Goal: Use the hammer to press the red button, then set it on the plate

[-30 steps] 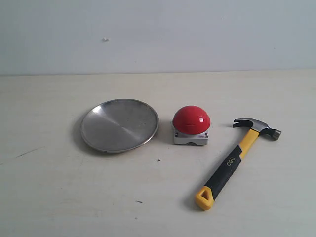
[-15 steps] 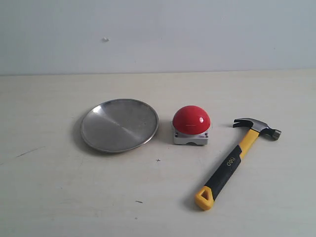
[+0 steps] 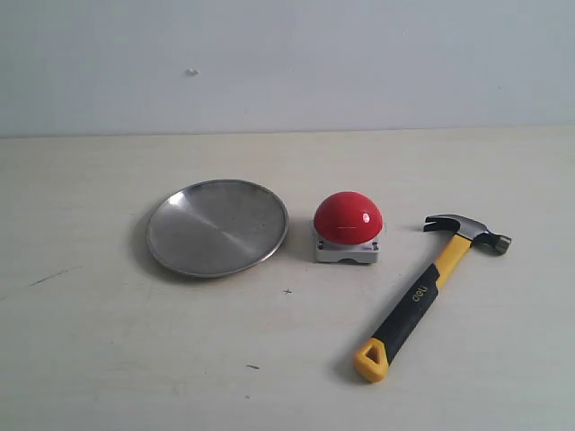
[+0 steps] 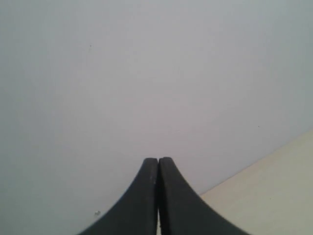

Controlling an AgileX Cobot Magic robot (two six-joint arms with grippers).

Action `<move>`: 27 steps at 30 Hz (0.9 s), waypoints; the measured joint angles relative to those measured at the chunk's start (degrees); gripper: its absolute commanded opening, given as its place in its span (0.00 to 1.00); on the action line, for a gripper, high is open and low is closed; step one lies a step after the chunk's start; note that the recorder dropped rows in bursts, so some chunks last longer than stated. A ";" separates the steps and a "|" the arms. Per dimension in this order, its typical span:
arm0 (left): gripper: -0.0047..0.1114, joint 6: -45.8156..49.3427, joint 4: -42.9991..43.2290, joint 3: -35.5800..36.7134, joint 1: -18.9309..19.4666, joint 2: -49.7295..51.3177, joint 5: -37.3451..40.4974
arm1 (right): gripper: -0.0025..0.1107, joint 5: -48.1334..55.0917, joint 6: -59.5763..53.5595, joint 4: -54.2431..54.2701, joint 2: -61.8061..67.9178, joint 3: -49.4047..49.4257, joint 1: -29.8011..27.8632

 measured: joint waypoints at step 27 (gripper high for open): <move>0.04 0.00 0.00 0.00 0.00 0.00 0.21 | 0.02 -3.60 20.85 -22.81 38.25 -20.27 0.00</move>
